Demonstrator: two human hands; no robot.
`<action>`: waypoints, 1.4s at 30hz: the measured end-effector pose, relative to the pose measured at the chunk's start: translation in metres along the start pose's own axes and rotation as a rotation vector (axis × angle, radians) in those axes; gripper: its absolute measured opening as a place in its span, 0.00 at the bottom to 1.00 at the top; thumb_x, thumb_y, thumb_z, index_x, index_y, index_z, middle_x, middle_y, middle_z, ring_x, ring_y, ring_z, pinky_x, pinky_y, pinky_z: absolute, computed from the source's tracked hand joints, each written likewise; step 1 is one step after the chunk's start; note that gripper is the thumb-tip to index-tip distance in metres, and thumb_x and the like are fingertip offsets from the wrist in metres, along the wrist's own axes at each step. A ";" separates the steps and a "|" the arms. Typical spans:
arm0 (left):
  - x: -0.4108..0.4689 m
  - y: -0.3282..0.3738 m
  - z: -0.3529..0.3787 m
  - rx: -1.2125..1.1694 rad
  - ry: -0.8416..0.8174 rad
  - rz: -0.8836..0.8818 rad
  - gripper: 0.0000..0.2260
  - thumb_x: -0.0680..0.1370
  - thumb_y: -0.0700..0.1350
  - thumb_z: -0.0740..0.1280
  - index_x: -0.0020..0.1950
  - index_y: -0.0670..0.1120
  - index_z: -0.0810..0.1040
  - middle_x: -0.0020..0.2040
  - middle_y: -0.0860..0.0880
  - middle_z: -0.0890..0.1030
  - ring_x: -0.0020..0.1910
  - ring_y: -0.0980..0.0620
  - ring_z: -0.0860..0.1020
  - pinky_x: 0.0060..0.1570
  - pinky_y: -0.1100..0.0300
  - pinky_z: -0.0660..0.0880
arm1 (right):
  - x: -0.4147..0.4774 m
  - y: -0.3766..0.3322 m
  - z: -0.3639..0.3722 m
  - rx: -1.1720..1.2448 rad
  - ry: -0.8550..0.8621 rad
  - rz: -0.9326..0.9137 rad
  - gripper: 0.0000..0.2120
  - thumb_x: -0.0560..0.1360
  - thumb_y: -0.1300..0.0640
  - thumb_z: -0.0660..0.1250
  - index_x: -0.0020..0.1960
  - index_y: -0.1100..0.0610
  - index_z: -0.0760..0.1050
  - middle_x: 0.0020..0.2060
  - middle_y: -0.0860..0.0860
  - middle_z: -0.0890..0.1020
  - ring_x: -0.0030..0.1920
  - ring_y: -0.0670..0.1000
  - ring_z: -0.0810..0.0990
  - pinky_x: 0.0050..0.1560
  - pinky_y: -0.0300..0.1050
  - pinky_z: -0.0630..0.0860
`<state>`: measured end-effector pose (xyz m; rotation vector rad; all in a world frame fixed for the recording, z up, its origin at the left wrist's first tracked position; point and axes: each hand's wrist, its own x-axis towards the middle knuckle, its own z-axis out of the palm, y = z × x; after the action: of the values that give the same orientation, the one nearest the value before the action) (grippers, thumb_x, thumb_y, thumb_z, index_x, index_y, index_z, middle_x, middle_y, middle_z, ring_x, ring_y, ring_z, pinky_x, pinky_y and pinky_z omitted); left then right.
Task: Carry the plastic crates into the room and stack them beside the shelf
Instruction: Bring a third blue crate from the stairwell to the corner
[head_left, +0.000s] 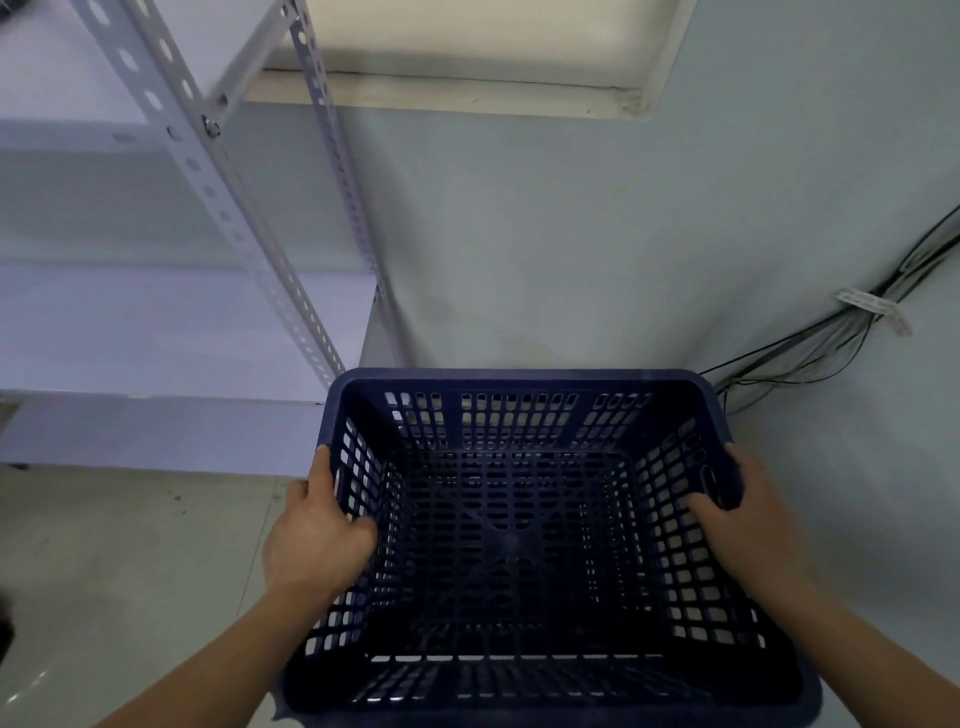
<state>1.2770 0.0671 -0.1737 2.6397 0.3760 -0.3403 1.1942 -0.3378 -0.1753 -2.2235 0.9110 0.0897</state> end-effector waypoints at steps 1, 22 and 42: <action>0.000 0.000 -0.001 -0.021 0.004 0.002 0.41 0.71 0.46 0.68 0.80 0.58 0.51 0.57 0.48 0.73 0.42 0.46 0.77 0.39 0.53 0.76 | 0.002 0.002 0.000 0.013 0.003 0.002 0.34 0.74 0.47 0.70 0.77 0.42 0.63 0.62 0.48 0.81 0.57 0.54 0.81 0.59 0.62 0.80; 0.030 0.015 -0.002 -0.052 0.027 0.017 0.39 0.71 0.46 0.68 0.79 0.57 0.55 0.59 0.45 0.75 0.49 0.42 0.78 0.48 0.48 0.79 | 0.041 -0.001 0.003 0.046 0.009 -0.027 0.39 0.65 0.34 0.65 0.75 0.39 0.64 0.63 0.49 0.81 0.59 0.56 0.81 0.60 0.66 0.79; 0.033 0.014 -0.005 0.118 -0.021 0.050 0.44 0.70 0.47 0.70 0.81 0.51 0.48 0.61 0.42 0.71 0.42 0.44 0.73 0.39 0.53 0.72 | 0.016 0.004 0.011 -0.102 -0.074 -0.014 0.48 0.72 0.44 0.73 0.83 0.42 0.48 0.71 0.55 0.75 0.63 0.58 0.78 0.61 0.63 0.78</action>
<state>1.3131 0.0638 -0.1736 2.7534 0.2915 -0.3844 1.2053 -0.3423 -0.1909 -2.3040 0.8680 0.2149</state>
